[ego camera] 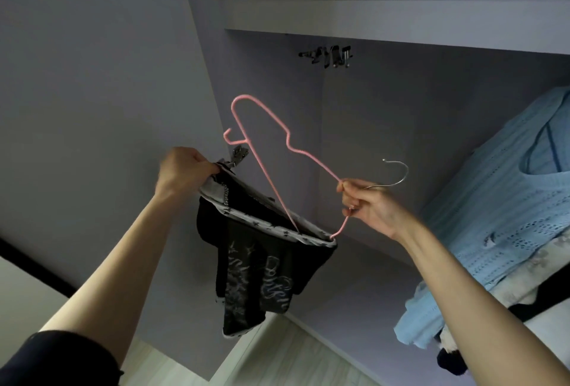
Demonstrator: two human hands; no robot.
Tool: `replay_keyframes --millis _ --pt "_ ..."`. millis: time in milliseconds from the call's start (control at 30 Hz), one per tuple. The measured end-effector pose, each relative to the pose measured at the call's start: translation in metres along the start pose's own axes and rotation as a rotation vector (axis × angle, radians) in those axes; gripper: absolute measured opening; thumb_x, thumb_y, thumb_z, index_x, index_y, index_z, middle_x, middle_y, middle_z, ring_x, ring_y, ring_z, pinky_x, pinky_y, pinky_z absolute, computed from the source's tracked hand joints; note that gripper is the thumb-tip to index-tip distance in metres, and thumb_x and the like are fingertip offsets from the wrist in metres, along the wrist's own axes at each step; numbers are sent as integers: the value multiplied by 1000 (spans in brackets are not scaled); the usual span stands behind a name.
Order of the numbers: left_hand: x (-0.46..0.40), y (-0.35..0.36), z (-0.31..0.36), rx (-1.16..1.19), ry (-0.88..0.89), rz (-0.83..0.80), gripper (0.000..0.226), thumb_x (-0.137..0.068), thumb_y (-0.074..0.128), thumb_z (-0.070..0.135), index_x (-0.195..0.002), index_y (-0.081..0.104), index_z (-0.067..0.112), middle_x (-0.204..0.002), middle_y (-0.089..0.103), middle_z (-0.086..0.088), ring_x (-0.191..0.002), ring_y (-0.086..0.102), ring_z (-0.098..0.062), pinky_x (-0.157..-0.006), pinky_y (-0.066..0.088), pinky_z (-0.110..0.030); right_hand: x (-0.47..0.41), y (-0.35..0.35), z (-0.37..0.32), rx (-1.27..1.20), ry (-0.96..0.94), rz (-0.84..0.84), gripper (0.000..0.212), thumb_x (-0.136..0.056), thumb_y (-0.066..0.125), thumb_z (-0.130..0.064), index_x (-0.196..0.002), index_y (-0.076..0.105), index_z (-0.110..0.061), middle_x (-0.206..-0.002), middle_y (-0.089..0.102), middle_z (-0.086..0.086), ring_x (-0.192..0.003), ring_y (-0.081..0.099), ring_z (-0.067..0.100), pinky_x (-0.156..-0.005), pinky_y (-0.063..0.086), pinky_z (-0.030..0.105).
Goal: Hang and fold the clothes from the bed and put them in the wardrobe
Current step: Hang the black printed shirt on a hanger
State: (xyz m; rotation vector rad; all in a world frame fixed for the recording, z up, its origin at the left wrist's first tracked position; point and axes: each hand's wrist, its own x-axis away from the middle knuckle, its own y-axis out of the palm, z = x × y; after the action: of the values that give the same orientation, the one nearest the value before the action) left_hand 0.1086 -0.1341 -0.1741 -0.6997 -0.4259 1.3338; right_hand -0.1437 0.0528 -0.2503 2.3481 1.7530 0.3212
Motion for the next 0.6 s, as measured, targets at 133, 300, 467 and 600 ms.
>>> replay_keyframes --millis 133,300,467,600 --pt "-1 0 -4 61 -51 -37 21 -66 78 13 -56 61 17 -57 57 0 -61 53 -19 -63 43 -28 -2 -6 -6 330 59 11 21 -92 54 -14 -76 68 -15 -53 39 -9 -51 36 5 -59 33 24" --pt "1 5 -13 165 -134 -41 22 -65 78 9 -54 61 15 -51 55 -2 -52 51 -18 -65 47 -31 -1 1 -20 612 46 -36 23 -95 52 -14 -79 67 -18 -56 39 -5 -50 39 1 -58 36 21" --pt "-3 1 -28 305 -246 -2 17 -66 76 5 -59 61 9 -61 56 -10 -60 53 -23 -65 50 -34 8 -14 -37 506 85 -83 18 -93 52 -18 -83 66 -12 -56 40 -8 -53 39 4 -61 39 21" --pt "2 12 -24 269 -193 -6 19 -70 72 4 -56 61 12 -55 56 -7 -57 52 -21 -63 47 -30 7 -13 -38 633 101 -110 19 -93 54 -19 -80 67 -16 -58 38 -2 -52 43 0 -60 36 22"
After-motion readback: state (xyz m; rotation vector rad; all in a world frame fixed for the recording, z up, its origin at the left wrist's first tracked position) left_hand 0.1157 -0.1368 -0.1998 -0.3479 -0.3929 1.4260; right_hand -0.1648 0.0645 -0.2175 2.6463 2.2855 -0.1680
